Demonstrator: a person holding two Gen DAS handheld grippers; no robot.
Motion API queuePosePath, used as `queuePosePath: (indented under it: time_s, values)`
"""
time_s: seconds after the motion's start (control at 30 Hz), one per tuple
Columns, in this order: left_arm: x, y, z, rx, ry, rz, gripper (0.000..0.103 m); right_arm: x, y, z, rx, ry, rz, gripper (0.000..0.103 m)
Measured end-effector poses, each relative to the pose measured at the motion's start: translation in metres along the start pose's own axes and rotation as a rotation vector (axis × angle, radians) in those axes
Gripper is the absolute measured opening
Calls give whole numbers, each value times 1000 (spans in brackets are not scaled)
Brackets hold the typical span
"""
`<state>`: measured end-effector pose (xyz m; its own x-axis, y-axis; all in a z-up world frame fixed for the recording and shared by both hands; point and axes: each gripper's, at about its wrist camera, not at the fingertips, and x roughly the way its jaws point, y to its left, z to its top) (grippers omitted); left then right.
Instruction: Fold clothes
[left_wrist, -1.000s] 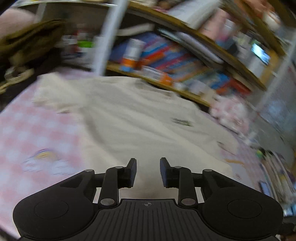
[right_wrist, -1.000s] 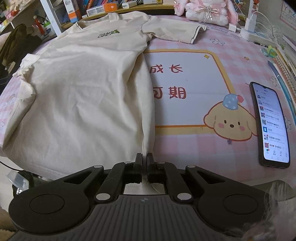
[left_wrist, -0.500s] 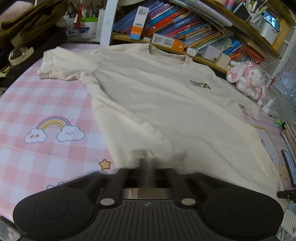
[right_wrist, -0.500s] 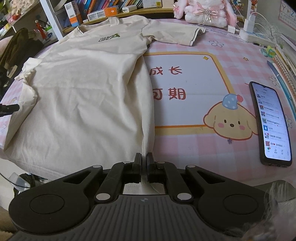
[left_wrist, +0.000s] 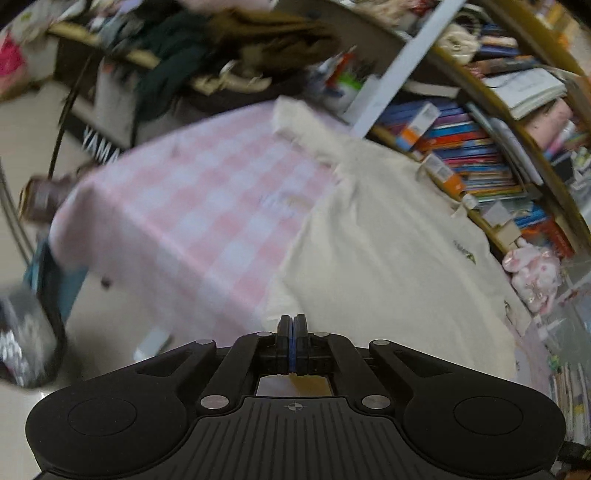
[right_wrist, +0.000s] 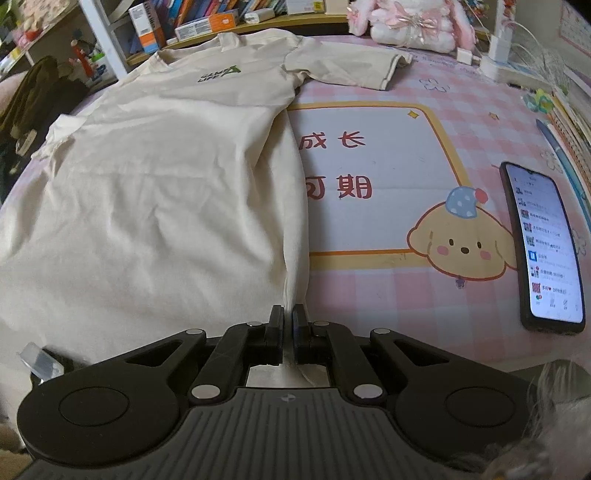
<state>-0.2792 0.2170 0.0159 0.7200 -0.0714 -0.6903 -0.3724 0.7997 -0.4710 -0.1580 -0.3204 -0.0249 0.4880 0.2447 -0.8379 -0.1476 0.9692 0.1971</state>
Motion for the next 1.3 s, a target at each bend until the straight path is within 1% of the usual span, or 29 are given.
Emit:
queuePosePath:
  time_s: [0.07, 0.13, 0.23, 0.3, 0.4, 0.5, 0.6, 0.7, 0.87, 0.93, 1.0, 1.03, 1.07, 1.13, 1.2, 1.23, 1.27, 1.3]
  values:
    - [-5, -2, 2, -10, -27, -26, 0, -1, -3, 3, 40, 6, 12, 4]
    - [-9, -6, 9, 13, -44, -37, 0, -12, -4, 8, 80, -14, 58, 3]
    - [1, 2, 10, 31, -18, 11, 0, -34, -5, 14, 148, -58, 157, 3]
    - [8, 8, 10, 43, 1, 46, 0, -42, -3, 13, 149, -66, 169, 3]
    - [15, 19, 4, 55, 37, 95, 0, -36, 0, 5, 138, -28, 145, 3]
    - [19, 21, 1, 94, 78, 110, 0, -24, -2, -5, 139, 7, 103, 3]
    - [22, 16, -3, 170, 122, 116, 0, -18, -5, -9, 135, 5, 72, 3]
    - [24, 12, -9, 213, 162, 118, 0, -12, -9, -12, 130, 3, 41, 3]
    - [25, 8, -14, 228, 189, 128, 0, -11, -18, -13, 110, -29, -15, 3]
    - [24, 6, -13, 237, 191, 126, 0, -11, -21, -12, 108, -33, -24, 3]
    - [22, 6, -9, 240, 190, 141, 1, -10, -22, -11, 99, -30, -22, 3]
    - [21, 7, -7, 242, 187, 157, 5, -10, -22, -11, 99, -30, -22, 3]
    - [19, 8, -4, 247, 183, 172, 6, -10, -22, -11, 100, -31, -23, 3]
    - [11, 6, 5, 261, 150, 189, 6, -10, -21, -12, 97, -33, -23, 3]
    - [1, -2, 19, 287, 89, 186, 6, -12, -19, -11, 77, -31, -18, 6]
    - [-2, -8, 26, 306, 60, 177, 7, -15, -17, -10, 74, -44, -19, 12]
    - [-2, -17, 34, 334, 37, 163, 10, -19, -17, -8, 72, -62, -21, 17]
    - [-1, -25, 42, 362, 15, 147, 17, -23, -17, -5, 69, -84, -21, 27]
